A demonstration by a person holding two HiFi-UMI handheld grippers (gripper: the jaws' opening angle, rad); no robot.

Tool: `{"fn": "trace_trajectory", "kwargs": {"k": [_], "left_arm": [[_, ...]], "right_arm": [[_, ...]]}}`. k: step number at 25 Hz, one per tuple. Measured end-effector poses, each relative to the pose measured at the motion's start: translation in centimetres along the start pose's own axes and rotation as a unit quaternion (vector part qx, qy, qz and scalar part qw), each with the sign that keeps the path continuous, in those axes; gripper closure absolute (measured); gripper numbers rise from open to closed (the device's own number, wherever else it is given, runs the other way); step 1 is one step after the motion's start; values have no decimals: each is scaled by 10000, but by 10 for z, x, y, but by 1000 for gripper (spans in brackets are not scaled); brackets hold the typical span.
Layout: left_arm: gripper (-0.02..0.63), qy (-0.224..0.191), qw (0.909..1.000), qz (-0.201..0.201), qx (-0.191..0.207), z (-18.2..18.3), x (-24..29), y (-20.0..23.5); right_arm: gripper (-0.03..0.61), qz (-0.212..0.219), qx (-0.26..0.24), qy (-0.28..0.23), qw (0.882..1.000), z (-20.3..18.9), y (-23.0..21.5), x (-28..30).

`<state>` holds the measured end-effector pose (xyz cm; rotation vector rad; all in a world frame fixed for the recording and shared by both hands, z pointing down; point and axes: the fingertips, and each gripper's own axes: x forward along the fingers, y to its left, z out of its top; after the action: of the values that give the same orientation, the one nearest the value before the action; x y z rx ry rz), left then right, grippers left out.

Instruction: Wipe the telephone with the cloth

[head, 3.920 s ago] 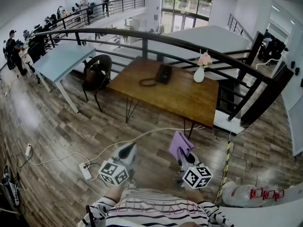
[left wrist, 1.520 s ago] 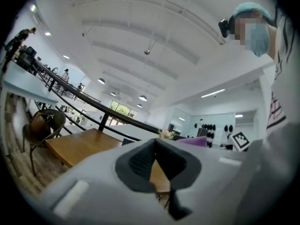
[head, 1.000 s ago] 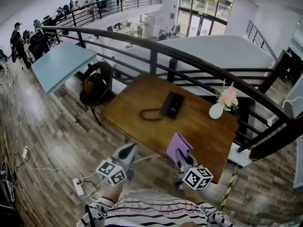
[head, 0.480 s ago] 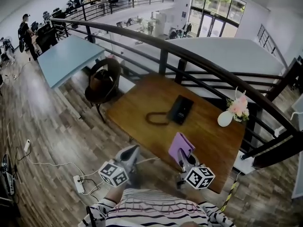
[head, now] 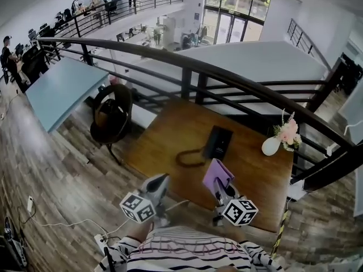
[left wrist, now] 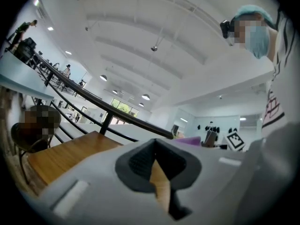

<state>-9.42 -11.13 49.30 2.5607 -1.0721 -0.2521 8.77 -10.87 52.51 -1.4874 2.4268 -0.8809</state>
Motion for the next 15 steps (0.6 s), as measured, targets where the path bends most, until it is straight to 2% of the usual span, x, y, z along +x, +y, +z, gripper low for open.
{"fn": "trace_trajectory", "kwargs": {"k": [6, 11, 15], "left_arm": [[614, 301, 9989, -338, -78, 13, 17, 48], [614, 515, 9965, -654, -99, 17, 36, 57], [614, 637, 9947, -791, -169, 19, 46, 103]], "right_arm": [[540, -252, 112, -158, 9995, 3, 8, 48], [540, -545, 223, -310, 9978, 10, 1, 53], [540, -773, 284, -401, 9958, 3, 2, 89]]}}
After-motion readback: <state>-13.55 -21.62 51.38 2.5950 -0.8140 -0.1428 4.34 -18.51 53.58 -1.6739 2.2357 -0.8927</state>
